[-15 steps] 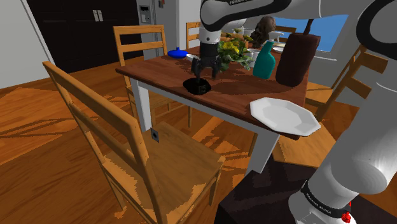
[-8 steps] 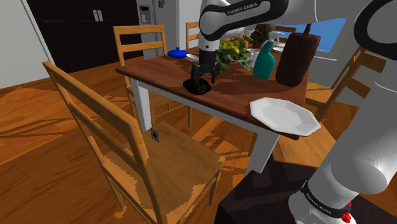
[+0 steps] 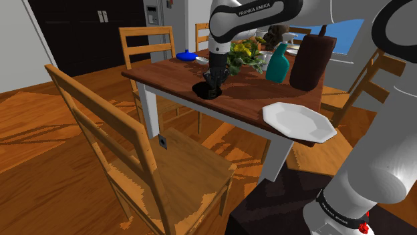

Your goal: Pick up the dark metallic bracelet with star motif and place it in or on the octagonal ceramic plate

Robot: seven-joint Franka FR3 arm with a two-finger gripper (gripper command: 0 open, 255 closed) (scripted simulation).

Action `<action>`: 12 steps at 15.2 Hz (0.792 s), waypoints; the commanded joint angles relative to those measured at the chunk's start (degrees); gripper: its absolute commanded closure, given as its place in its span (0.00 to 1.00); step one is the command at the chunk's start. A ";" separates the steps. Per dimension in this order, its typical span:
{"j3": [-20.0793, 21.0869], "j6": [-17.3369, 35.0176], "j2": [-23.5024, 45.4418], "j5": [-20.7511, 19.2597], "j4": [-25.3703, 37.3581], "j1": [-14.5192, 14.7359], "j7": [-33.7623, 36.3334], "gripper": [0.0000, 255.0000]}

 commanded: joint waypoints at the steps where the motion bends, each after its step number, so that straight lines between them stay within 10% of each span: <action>1: 0.00 0.00 0.00 0.00 0.00 0.00 0.00 1.00; 12: 0.00 -3.76 -0.34 0.01 3.42 0.00 0.02 1.00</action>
